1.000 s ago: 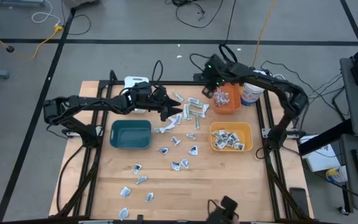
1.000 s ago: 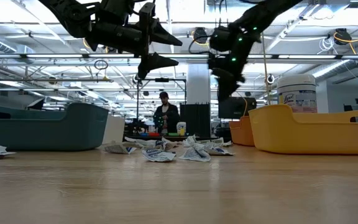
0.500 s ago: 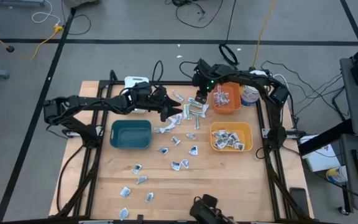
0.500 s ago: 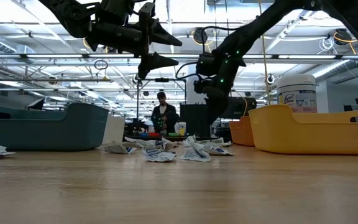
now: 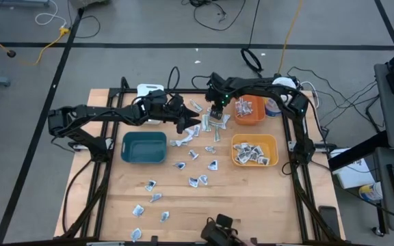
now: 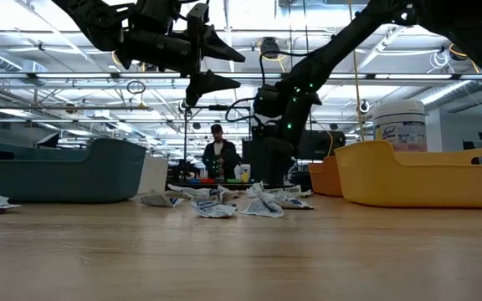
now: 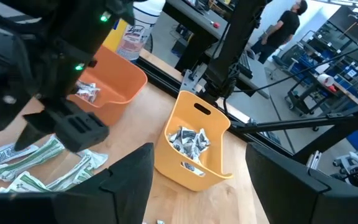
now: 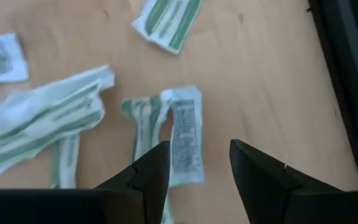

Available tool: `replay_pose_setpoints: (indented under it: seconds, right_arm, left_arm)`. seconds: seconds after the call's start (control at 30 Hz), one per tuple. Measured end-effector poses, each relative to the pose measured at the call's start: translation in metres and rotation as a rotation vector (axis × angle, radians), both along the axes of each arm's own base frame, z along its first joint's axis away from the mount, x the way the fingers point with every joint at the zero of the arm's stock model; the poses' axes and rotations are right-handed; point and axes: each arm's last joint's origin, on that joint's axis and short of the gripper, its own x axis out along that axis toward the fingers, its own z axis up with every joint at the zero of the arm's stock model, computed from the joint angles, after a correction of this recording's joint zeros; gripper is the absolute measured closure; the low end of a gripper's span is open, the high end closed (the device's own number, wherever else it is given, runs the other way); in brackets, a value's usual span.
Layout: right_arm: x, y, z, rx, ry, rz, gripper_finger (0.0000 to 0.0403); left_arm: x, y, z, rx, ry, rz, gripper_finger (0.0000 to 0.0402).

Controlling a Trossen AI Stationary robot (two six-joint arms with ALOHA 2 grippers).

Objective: Pick & Place First Aid Supplies
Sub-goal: Put the antibiotic ointment into the orange bin

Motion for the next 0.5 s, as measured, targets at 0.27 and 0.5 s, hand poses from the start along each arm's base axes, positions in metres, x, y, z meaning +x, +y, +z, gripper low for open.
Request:
replay_pose_setpoints:
  seconds: [0.27,0.5]
  right_arm:
    - [-0.0071,-0.0103,-0.0092,0.016,0.025,-0.021,0.0249]
    - [-0.0052,-0.0083,-0.012,0.01,0.034,0.023,0.0308]
  left_arm:
    - [0.0001,-0.0009,0.0,-0.022,0.0,-0.017,0.014]
    - [0.0,-0.001,-0.0001,-0.025,0.0,-0.023,0.0157]
